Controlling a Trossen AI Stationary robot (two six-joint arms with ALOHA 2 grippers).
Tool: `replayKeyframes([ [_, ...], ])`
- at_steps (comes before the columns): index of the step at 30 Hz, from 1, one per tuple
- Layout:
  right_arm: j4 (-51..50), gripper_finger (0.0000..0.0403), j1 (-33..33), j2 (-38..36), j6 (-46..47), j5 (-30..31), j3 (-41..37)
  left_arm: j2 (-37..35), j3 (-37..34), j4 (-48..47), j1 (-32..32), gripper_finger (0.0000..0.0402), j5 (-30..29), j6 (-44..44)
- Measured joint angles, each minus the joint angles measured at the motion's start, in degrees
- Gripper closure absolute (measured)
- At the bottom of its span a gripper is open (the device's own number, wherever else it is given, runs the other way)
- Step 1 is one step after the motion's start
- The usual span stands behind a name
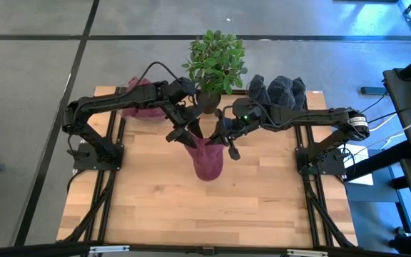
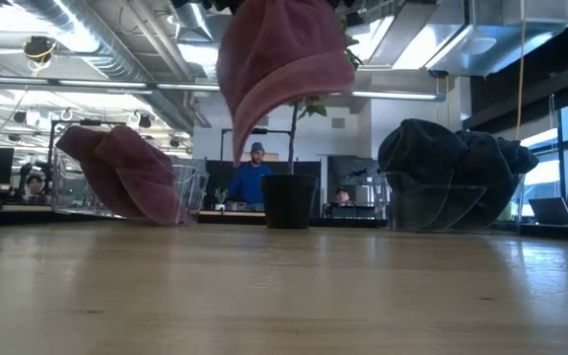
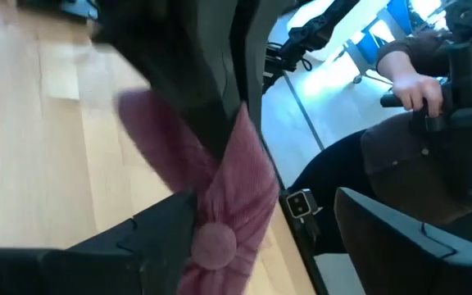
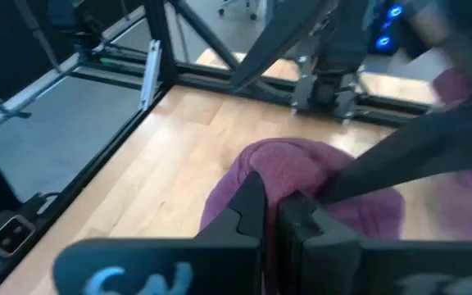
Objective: Pick & Place hat
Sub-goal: Put the red cap into the left transparent bin
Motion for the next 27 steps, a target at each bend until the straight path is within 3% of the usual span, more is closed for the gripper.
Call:
replayKeyframes([
  [13,-9.35,0.0398,-0.03,0.31,-3.18,2.75,4.62,0.00,0.00,-1.53,-0.48,0.0124,0.28,0.65],
  [21,-8.44,0.0398,-0.03,0.52,-3.18,6.38,4.62,-0.02,0.00,-1.76,-1.25,0.0164,-6.34,0.64],
  [27,-8.52,0.0398,-0.01,0.52,-3.21,7.12,4.62,-0.04,0.02,-3.04,-1.25,0.0197,-6.89,0.22],
])
